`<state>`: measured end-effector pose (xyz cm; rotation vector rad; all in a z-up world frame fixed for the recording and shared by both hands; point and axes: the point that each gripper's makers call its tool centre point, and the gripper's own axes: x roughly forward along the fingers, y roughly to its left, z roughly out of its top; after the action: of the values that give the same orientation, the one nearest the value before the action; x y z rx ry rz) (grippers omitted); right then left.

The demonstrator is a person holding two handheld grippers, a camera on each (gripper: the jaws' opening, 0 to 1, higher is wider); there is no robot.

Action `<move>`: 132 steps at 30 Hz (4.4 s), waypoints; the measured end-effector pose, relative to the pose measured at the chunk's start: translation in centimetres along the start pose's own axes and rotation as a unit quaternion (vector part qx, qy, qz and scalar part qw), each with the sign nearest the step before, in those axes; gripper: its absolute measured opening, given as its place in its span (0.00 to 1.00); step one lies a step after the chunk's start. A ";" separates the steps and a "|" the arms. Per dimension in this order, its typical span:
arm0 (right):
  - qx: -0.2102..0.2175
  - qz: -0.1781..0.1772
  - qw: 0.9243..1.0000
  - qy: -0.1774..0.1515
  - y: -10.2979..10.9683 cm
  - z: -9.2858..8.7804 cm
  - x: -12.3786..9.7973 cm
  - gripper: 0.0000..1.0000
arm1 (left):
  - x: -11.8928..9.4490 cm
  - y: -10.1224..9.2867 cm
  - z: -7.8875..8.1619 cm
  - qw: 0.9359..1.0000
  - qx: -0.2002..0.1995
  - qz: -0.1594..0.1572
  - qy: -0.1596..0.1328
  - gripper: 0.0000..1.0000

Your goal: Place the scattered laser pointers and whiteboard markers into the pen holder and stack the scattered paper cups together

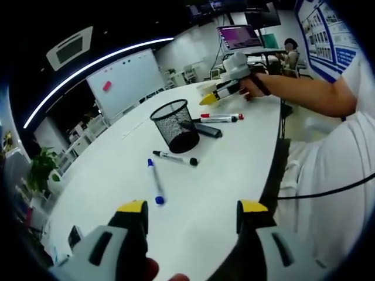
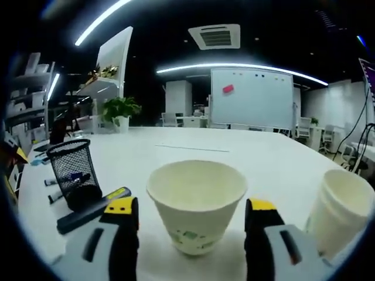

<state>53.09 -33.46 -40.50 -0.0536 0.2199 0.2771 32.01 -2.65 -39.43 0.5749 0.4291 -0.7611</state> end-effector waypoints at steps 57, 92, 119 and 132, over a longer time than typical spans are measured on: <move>-0.002 0.001 1.000 0.001 -0.3 -0.2 0.1 0.49 | -0.1 -0.3 0.4 1.000 0.006 -0.005 -0.001 0.61; -0.009 -0.010 1.000 0.000 -0.2 -0.2 -0.1 0.49 | -0.3 0.7 -0.1 1.000 0.004 -0.004 -0.003 0.61; -0.022 -0.022 0.999 -0.029 -0.5 1.6 -0.8 0.48 | -0.1 0.4 0.2 1.000 0.007 -0.006 -0.002 0.61; -0.048 -0.028 0.998 -0.041 -0.6 2.5 -1.1 0.48 | 0.0 -0.3 0.6 1.000 0.008 -0.006 -0.002 0.61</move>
<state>52.78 -34.12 -37.81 -0.1425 0.1229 0.2343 31.91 -3.20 -39.05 0.5865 0.4224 -0.7784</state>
